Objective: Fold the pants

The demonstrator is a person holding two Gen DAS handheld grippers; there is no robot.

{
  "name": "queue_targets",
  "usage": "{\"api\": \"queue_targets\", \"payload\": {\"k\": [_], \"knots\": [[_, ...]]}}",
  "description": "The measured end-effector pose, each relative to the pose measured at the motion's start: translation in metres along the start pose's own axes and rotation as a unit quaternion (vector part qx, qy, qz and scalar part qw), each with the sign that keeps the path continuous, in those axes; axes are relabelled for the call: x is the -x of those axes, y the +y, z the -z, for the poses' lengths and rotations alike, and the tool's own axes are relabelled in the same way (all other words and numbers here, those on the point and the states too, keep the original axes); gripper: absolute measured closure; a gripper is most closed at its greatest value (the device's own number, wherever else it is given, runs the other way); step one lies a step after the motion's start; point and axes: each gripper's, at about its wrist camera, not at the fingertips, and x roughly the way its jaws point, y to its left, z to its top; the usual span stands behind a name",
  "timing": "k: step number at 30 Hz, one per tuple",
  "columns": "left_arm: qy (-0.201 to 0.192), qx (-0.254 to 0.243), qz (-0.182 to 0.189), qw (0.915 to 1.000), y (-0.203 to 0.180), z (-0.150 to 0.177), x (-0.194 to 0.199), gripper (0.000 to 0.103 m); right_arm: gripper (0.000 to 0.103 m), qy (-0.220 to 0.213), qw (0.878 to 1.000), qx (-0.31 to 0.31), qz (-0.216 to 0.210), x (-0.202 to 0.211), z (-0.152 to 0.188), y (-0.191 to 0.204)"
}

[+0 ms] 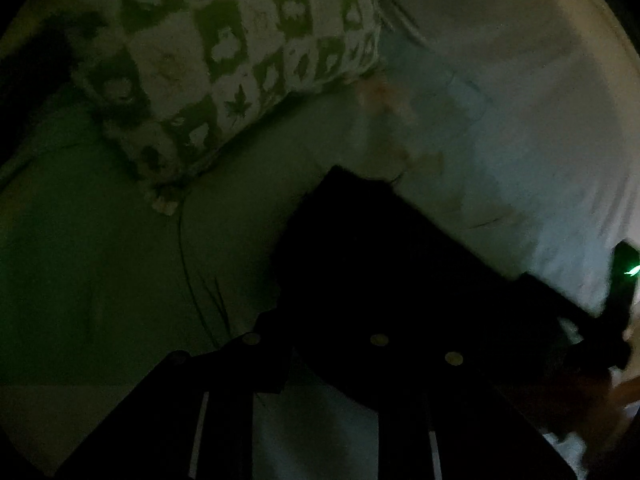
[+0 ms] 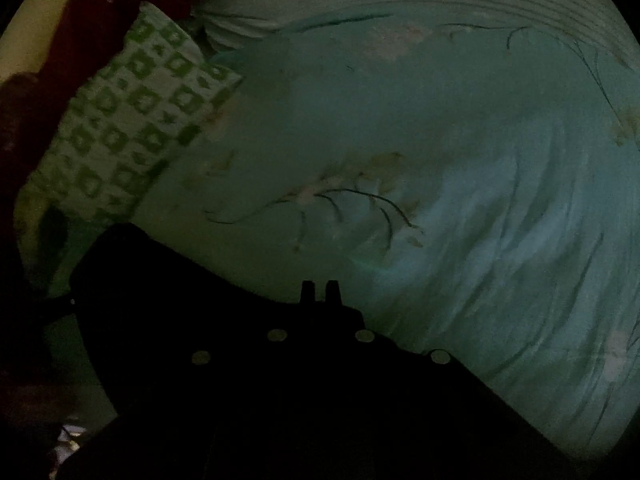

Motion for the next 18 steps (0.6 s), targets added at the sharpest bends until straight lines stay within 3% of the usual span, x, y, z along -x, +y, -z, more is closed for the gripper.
{"api": "queue_targets", "payload": {"k": [2, 6, 10, 14, 15, 16, 18], "knots": [[0.001, -0.027, -0.022, 0.9994, -0.004, 0.006, -0.010, 0.082, 0.100, -0.006, 0.999, 0.004, 0.032, -0.004, 0.002, -0.004], [-0.009, -0.066, -0.052, 0.9964, -0.009, 0.014, -0.010, 0.071, 0.103, -0.017, 0.999, -0.021, 0.043, 0.003, 0.006, -0.020], [-0.013, -0.066, -0.065, 0.9956, -0.010, 0.007, 0.013, 0.058, 0.098, -0.028, 0.997, -0.065, 0.029, 0.031, 0.011, -0.037], [-0.047, -0.044, -0.083, 0.9944, -0.007, -0.002, 0.042, 0.057, 0.094, -0.052, 0.992, -0.112, 0.005, 0.077, 0.031, -0.057], [-0.056, -0.032, -0.078, 0.9949, -0.005, -0.004, 0.052, 0.056, 0.085, -0.058, 0.991, -0.123, 0.003, 0.091, 0.040, -0.063], [-0.060, -0.028, -0.075, 0.9950, -0.006, -0.006, 0.057, 0.054, 0.068, -0.062, 0.990, -0.129, 0.002, 0.099, 0.047, -0.065], [-0.062, -0.031, -0.062, 0.9956, -0.015, -0.005, 0.065, 0.052, 0.053, -0.086, 0.986, -0.145, 0.008, 0.127, 0.074, -0.078]]}}
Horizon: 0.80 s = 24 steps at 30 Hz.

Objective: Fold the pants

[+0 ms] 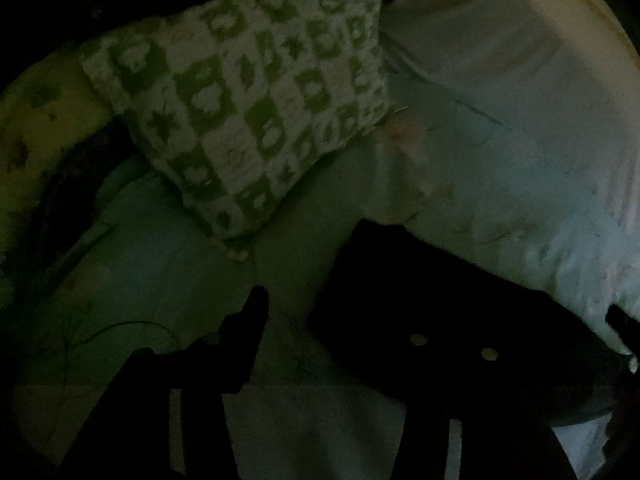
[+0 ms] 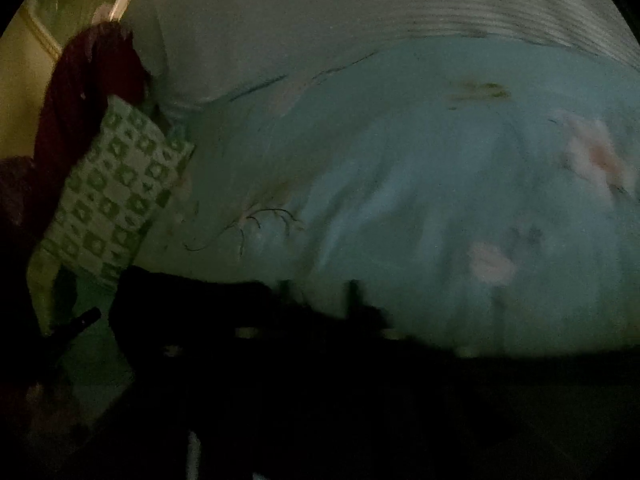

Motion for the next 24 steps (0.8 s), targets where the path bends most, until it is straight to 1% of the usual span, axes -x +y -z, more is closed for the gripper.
{"api": "queue_targets", "payload": {"k": [3, 6, 8, 11, 13, 15, 17, 20, 24], "knots": [[0.004, -0.018, 0.024, 0.9995, -0.022, 0.003, 0.009, 0.052, 0.053, -0.014, 1.000, -0.016, 0.012, 0.032, 0.026, -0.022], [0.011, -0.056, 0.049, 0.9971, -0.062, 0.004, 0.012, 0.050, 0.053, -0.020, 0.998, -0.043, 0.027, 0.053, 0.051, -0.045], [0.017, -0.082, 0.069, 0.9941, -0.091, 0.006, 0.013, 0.050, 0.053, -0.023, 0.997, -0.068, 0.041, 0.071, 0.070, -0.065], [0.028, -0.128, 0.103, 0.9860, -0.137, 0.014, 0.013, 0.047, 0.053, -0.024, 0.993, -0.098, 0.059, 0.088, 0.090, -0.086], [0.037, -0.162, 0.126, 0.9780, -0.171, 0.023, 0.013, 0.047, 0.053, -0.029, 0.991, -0.114, 0.068, 0.100, 0.099, -0.099], [0.043, -0.184, 0.142, 0.9716, -0.195, 0.029, 0.013, 0.047, 0.053, -0.035, 0.987, -0.133, 0.078, 0.113, 0.110, -0.113], [0.058, -0.209, 0.165, 0.9623, -0.224, 0.037, 0.014, 0.047, 0.053, -0.043, 0.985, -0.147, 0.086, 0.119, 0.116, -0.119], [0.073, -0.252, 0.186, 0.9468, -0.263, 0.049, 0.017, 0.047, 0.053, -0.053, 0.980, -0.168, 0.096, 0.132, 0.127, -0.134], [0.087, -0.313, 0.207, 0.9228, -0.311, 0.063, 0.018, 0.045, 0.053, -0.066, 0.972, -0.199, 0.110, 0.143, 0.142, -0.153]]}}
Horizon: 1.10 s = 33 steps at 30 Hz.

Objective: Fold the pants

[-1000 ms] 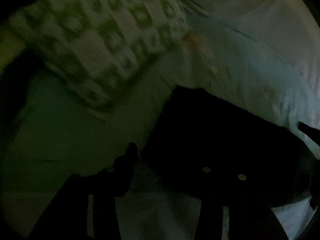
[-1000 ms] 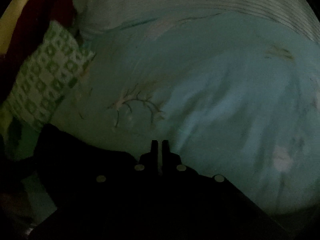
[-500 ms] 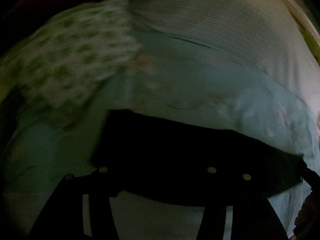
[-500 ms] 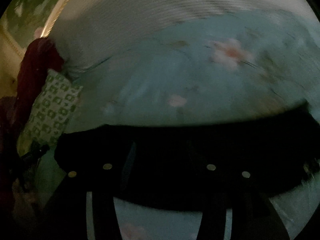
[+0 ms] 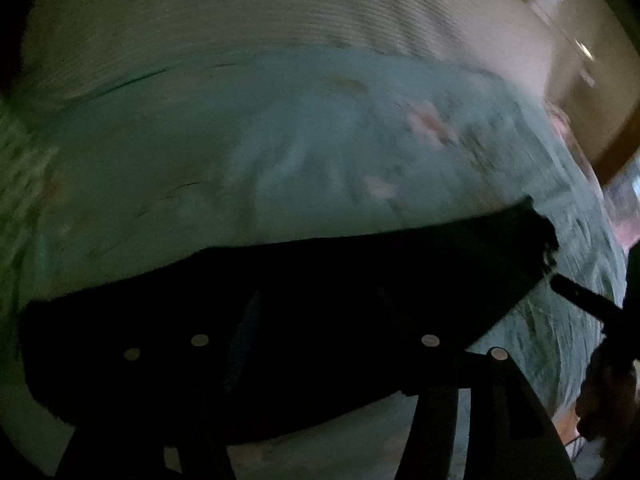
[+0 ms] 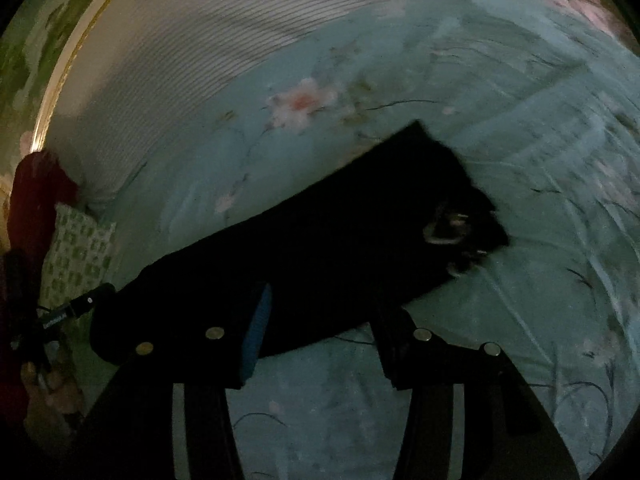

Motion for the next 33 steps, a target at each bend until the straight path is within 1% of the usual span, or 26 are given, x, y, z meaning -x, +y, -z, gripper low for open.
{"api": "queue_targets", "payload": {"k": [3, 6, 10, 14, 18, 24, 26, 27, 28, 29, 30, 32, 33], "knots": [[0.016, -0.047, 0.020, 0.9986, -0.029, -0.014, -0.015, 0.045, 0.053, -0.004, 1.000, -0.018, 0.008, 0.001, 0.000, -0.016], [0.030, -0.081, 0.037, 0.9956, -0.054, -0.025, -0.027, 0.045, 0.053, -0.011, 0.999, -0.043, 0.009, 0.003, -0.002, -0.033], [0.055, -0.124, 0.066, 0.9885, -0.089, -0.044, -0.048, 0.045, 0.053, -0.021, 0.998, -0.056, 0.008, 0.002, -0.007, -0.042], [0.078, -0.167, 0.082, 0.9794, -0.124, -0.060, -0.074, 0.044, 0.053, -0.026, 0.998, -0.062, 0.006, -0.005, -0.015, -0.050], [0.094, -0.187, 0.090, 0.9737, -0.148, -0.073, -0.099, 0.044, 0.053, -0.029, 0.996, -0.086, -0.003, -0.011, -0.020, -0.060], [0.130, -0.197, 0.117, 0.9646, -0.174, -0.088, -0.134, 0.044, 0.053, -0.033, 0.995, -0.093, -0.014, -0.015, -0.028, -0.066], [0.140, -0.202, 0.128, 0.9608, -0.180, -0.090, -0.141, 0.049, 0.055, -0.032, 0.995, -0.098, -0.020, -0.017, -0.029, -0.069], [0.145, -0.206, 0.136, 0.9580, -0.183, -0.090, -0.143, 0.049, 0.057, -0.031, 0.994, -0.100, -0.021, -0.019, -0.030, -0.070], [0.152, -0.210, 0.144, 0.9549, -0.187, -0.090, -0.147, 0.049, 0.061, -0.030, 0.994, -0.101, -0.021, -0.019, -0.028, -0.071], [0.158, -0.214, 0.145, 0.9530, -0.190, -0.089, -0.150, 0.053, 0.064, -0.029, 0.994, -0.102, -0.021, -0.020, -0.029, -0.072], [0.161, -0.219, 0.142, 0.9518, -0.193, -0.088, -0.153, 0.055, 0.069, -0.028, 0.994, -0.102, -0.019, -0.020, -0.028, -0.074], [0.163, -0.229, 0.129, 0.9510, -0.197, -0.087, -0.157, 0.075, 0.078, -0.028, 0.994, -0.103, -0.016, -0.020, -0.027, -0.076], [0.162, -0.230, 0.125, 0.9514, -0.197, -0.087, -0.158, 0.080, 0.083, -0.029, 0.994, -0.103, -0.015, -0.020, -0.027, -0.077]]}}
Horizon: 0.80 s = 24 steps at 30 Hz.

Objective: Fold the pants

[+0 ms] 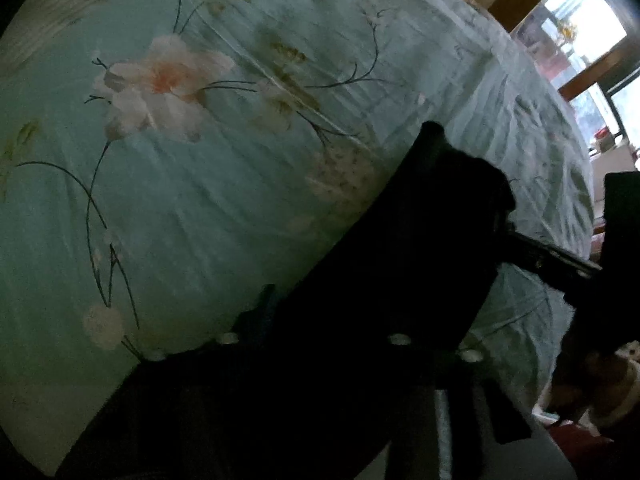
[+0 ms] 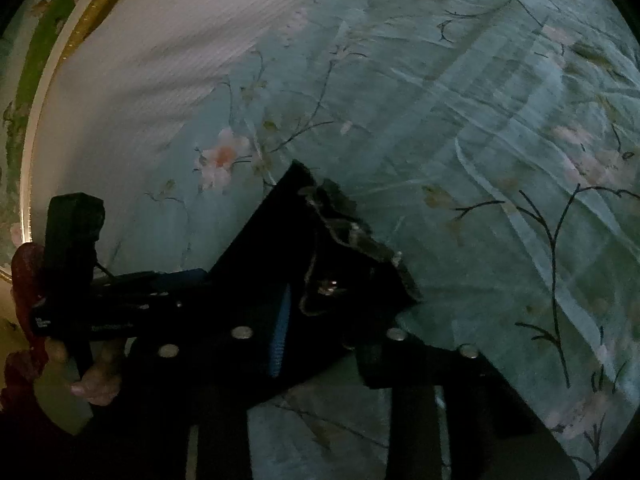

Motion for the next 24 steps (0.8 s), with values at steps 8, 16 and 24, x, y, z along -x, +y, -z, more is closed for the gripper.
{"api": "queue_targets", "payload": {"k": [8, 16, 24], "knots": [[-0.032, -0.029, 0.006, 0.9991, -0.012, 0.005, 0.023, 0.099, 0.094, -0.017, 1.000, 0.017, -0.005, 0.014, 0.004, 0.007], [-0.035, -0.069, 0.013, 0.9969, -0.030, 0.014, 0.038, 0.099, 0.095, -0.023, 0.999, 0.011, -0.019, 0.042, 0.003, 0.003], [-0.011, -0.089, -0.012, 0.9959, -0.038, 0.007, 0.020, 0.087, 0.092, 0.016, 0.999, -0.016, 0.027, 0.018, 0.016, -0.016]]}}
